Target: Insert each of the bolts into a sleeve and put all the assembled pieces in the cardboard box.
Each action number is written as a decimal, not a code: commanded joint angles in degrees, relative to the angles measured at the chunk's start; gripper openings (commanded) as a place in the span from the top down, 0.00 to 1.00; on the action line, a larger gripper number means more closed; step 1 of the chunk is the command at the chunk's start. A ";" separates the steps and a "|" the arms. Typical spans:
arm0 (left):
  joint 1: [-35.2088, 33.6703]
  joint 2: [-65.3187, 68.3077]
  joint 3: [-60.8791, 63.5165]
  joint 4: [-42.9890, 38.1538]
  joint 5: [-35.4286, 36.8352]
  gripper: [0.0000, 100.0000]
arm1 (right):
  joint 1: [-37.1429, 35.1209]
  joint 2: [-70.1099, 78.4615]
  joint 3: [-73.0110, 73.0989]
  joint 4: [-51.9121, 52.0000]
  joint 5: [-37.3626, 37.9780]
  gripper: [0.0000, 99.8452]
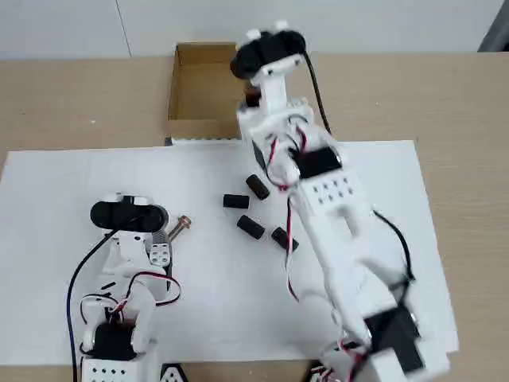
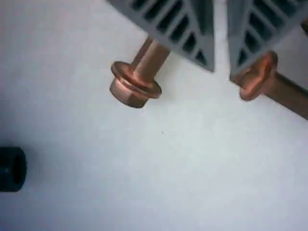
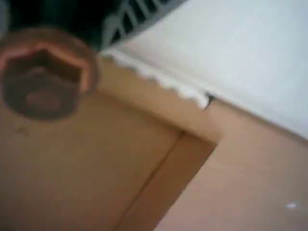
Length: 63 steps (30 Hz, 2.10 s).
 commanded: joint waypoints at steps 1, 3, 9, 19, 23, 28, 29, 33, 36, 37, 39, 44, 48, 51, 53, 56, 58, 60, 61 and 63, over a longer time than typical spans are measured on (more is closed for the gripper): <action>0.00 -0.44 -0.13 0.09 -0.18 0.99 | 1.89 7.78 -10.55 -4.26 3.60 1.00; -0.18 -0.44 -0.13 0.09 -0.09 0.99 | 2.33 12.70 -14.33 -6.29 5.36 1.00; -0.18 -0.44 -0.13 0.09 -0.09 0.99 | 2.33 26.15 -22.68 -13.14 9.76 1.00; -0.26 -0.44 -0.13 0.09 0.00 0.99 | 2.07 37.41 -29.01 -15.16 11.69 0.90; -0.26 -0.44 0.13 0.09 0.09 0.99 | 2.07 37.41 -29.10 -12.97 11.69 0.87; -0.26 -0.44 0.13 0.09 0.09 0.99 | 2.07 36.97 -29.19 -12.70 11.69 0.87; -0.26 -0.44 0.13 0.09 0.09 0.99 | 2.07 36.88 -29.19 -12.70 11.69 0.87; -0.26 -0.44 0.13 0.09 0.09 0.99 | 2.15 34.59 -29.19 -10.86 11.78 0.88; -0.26 -0.44 0.13 0.09 0.09 0.99 | 2.15 30.20 -29.19 -5.14 11.69 0.96; -0.26 -0.44 0.13 0.09 0.09 0.99 | 2.15 28.88 -29.19 -2.95 11.69 0.99; -0.26 -0.44 0.13 0.09 0.09 0.99 | 2.24 26.33 -29.19 1.89 11.69 0.99; -0.26 -0.44 0.13 0.09 0.09 0.99 | 2.15 19.30 -29.19 15.96 11.60 0.99; -0.26 -0.44 0.13 0.09 0.09 0.99 | 2.07 14.99 -29.19 25.36 11.52 1.00; -0.26 -0.44 0.13 0.09 0.09 0.99 | 2.07 12.70 -29.19 32.22 11.52 1.00; -0.26 -0.44 0.13 0.09 0.09 0.99 | 2.07 11.82 -29.19 36.18 11.52 1.00; -0.26 -0.44 0.13 0.09 0.09 0.99 | 1.98 11.12 -29.19 41.63 11.52 1.00; -0.26 -0.44 0.13 0.09 0.09 0.99 | 1.98 11.12 -29.19 45.49 11.52 1.00; -0.26 -0.44 0.13 0.09 0.09 0.99 | 1.89 11.30 -29.10 49.63 11.69 1.00; -0.26 -0.44 0.13 0.09 0.09 0.99 | 1.45 11.38 -29.10 51.38 11.87 1.00; -0.26 -0.44 0.13 0.09 0.09 0.99 | 0.57 11.47 -28.92 54.11 11.96 1.00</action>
